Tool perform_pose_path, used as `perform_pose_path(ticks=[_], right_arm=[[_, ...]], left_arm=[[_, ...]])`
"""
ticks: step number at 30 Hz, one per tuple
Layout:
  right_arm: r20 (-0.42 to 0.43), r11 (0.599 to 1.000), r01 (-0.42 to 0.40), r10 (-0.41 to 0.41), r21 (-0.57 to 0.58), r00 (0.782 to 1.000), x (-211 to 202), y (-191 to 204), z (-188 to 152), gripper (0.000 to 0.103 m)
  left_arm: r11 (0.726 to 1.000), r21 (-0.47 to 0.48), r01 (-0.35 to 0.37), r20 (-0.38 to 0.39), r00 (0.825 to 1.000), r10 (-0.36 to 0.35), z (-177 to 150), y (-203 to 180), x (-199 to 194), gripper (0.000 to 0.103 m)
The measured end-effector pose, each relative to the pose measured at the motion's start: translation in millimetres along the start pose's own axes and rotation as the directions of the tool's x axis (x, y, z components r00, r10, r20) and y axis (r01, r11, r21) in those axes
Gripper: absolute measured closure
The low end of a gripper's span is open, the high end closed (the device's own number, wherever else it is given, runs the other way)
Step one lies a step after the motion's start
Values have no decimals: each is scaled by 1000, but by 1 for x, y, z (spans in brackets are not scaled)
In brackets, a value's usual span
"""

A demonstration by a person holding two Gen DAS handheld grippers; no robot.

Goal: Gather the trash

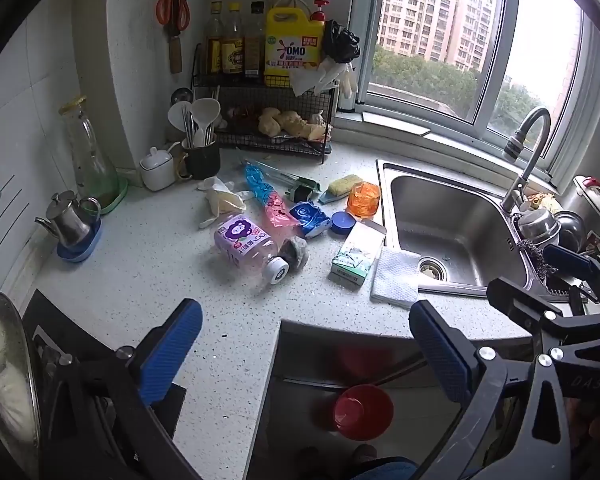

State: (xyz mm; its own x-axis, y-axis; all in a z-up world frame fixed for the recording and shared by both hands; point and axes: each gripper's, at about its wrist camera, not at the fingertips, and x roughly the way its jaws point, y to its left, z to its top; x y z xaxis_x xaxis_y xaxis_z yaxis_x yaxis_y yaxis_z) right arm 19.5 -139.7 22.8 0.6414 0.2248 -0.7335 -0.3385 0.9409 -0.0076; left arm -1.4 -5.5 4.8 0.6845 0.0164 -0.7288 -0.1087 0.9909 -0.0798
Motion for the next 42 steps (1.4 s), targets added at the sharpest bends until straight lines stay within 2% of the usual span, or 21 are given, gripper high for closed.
perform_pose_path(ticks=[42], right_arm=[[-2, 1000, -3, 3, -14, 1000, -9, -5, -3, 0]], left_arm=[[999, 32, -12, 35, 999, 11, -5, -18, -10, 0]])
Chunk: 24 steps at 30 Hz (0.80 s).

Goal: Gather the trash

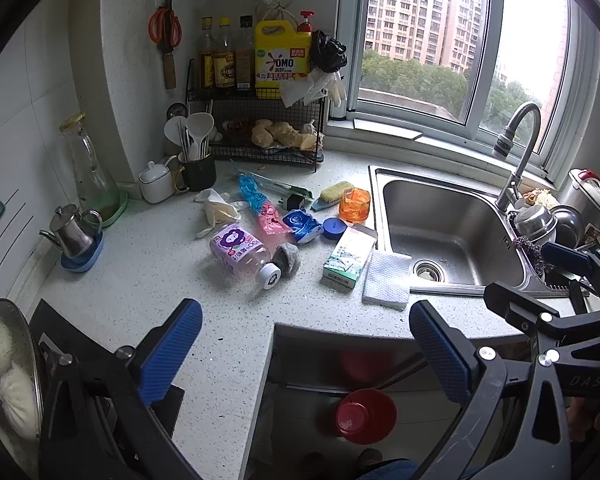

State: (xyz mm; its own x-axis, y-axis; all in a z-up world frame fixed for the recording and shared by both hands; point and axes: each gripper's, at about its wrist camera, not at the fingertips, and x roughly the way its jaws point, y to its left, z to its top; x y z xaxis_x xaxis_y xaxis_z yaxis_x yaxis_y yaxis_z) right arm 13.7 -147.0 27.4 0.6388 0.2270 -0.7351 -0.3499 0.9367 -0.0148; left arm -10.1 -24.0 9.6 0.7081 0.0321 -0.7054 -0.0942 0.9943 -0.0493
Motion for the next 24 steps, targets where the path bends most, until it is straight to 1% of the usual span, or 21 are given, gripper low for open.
perform_pose_path(ticks=[21, 24], right_arm=[[-8, 1000, -4, 4, 1, 1000, 2, 0, -2, 0], [-8, 1000, -10, 10, 0, 1000, 3, -1, -1, 0]], left_arm=[[1000, 6, -4, -8, 1000, 4, -1, 2, 3, 0], [1000, 6, -13, -7, 1000, 13, 0, -1, 3, 0]])
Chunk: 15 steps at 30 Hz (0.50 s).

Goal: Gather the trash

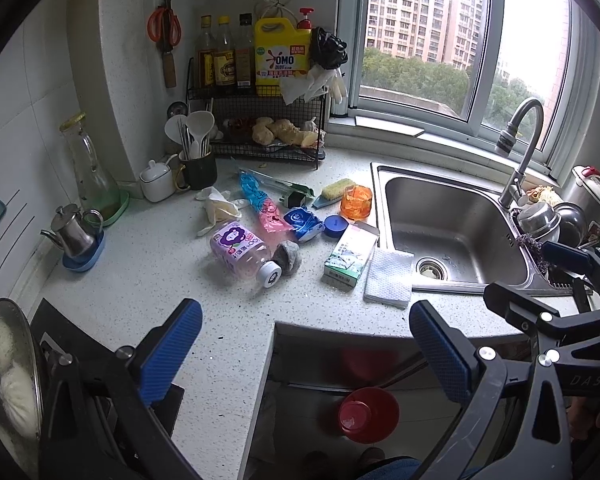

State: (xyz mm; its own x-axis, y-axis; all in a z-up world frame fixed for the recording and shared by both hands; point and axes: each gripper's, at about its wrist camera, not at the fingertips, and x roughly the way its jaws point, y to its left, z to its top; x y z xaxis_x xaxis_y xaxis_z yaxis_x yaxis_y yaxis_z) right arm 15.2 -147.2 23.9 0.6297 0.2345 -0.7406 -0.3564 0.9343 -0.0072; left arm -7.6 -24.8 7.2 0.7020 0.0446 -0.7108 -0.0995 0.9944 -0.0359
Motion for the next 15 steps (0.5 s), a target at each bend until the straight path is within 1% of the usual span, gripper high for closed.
perform_pose_path(ticks=[7, 12, 15], right_arm=[[-5, 999, -39, 39, -32, 999, 5, -10, 3, 0], [-10, 996, -30, 29, -89, 1000, 8, -20, 7, 0], [-5, 994, -35, 35, -103, 999, 12, -31, 11, 0]], left_arm=[[1000, -3, -29, -5, 1000, 29, 5, -12, 5, 0], [999, -19, -43, -14, 999, 43, 13, -20, 10, 0], [996, 6, -87, -17, 996, 87, 17, -25, 14, 0]])
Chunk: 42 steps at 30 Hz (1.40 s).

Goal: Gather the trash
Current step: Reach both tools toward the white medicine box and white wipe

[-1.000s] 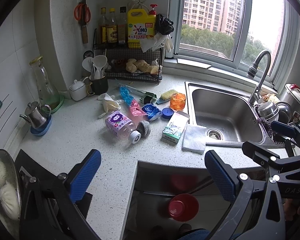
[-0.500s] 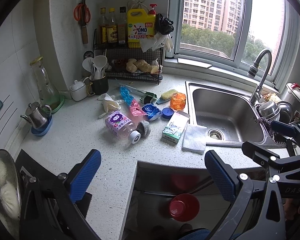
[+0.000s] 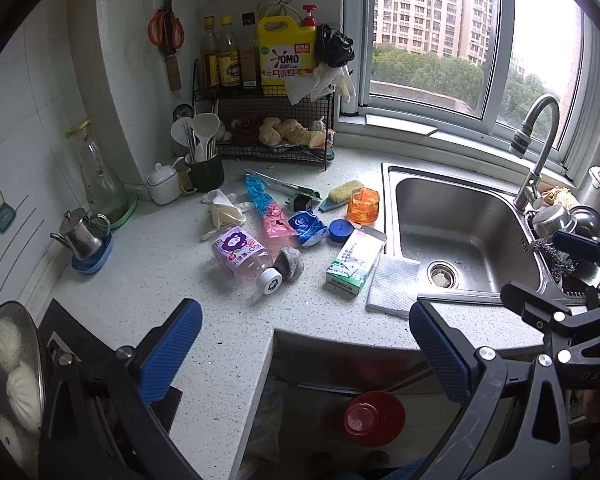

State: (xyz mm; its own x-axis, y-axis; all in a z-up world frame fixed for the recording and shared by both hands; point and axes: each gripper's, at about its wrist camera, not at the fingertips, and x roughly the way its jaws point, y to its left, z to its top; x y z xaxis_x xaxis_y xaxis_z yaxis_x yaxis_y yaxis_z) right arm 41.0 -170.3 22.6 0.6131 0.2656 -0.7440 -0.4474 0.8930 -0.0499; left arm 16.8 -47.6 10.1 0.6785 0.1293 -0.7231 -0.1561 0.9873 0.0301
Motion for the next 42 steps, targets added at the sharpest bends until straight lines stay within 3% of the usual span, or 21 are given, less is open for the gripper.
perform_pose_path(ticks=[3, 6, 7, 11, 18, 24, 30, 32, 34, 39, 41, 42], right_arm=[[-4, 1000, -15, 15, 10, 1000, 8, -12, 5, 0], [-35, 1000, 0, 0, 17, 999, 20, -20, 14, 0], [-34, 1000, 9, -9, 18, 999, 24, -22, 16, 0], [-34, 1000, 14, -13, 15, 999, 44, -23, 31, 0], [-150, 995, -40, 53, 86, 987, 107, -22, 60, 0], [-260, 978, -100, 146, 182, 954, 162, -18, 75, 0], [-398, 951, -123, 233, 282, 887, 216, -8, 68, 1], [-428, 938, -123, 261, 323, 865, 228, -5, 64, 9], [-461, 926, -102, 273, 362, 844, 241, -3, 61, 18], [-531, 906, -18, 264, 422, 805, 264, 1, 55, 26], [-553, 902, 13, 254, 432, 793, 268, 2, 53, 28], [-552, 904, 28, 236, 427, 800, 267, 2, 55, 29]], left_arm=[[1000, -2, 5, -2, 1000, -5, 7, 2, 5, 0], [993, -41, 107, 35, 994, -105, 16, 9, 6, 0], [993, -31, 111, 27, 994, -110, 20, 8, 10, 0], [998, 62, 19, -43, 999, -17, 32, 4, 43, 0], [994, 52, 95, -156, 984, -86, 54, 27, 112, 0], [992, 41, 118, -222, 969, -106, 71, 49, 159, 0], [993, 11, 119, -288, 951, -111, 77, 73, 200, 0], [993, 13, 114, -306, 946, -105, 77, 79, 210, 0], [993, 15, 113, -323, 941, -102, 76, 84, 220, 0], [994, 29, 102, -356, 931, -85, 74, 91, 236, 0], [993, 27, 111, -364, 927, -94, 74, 94, 241, 0], [993, 25, 114, -366, 926, -97, 74, 95, 242, 0]])
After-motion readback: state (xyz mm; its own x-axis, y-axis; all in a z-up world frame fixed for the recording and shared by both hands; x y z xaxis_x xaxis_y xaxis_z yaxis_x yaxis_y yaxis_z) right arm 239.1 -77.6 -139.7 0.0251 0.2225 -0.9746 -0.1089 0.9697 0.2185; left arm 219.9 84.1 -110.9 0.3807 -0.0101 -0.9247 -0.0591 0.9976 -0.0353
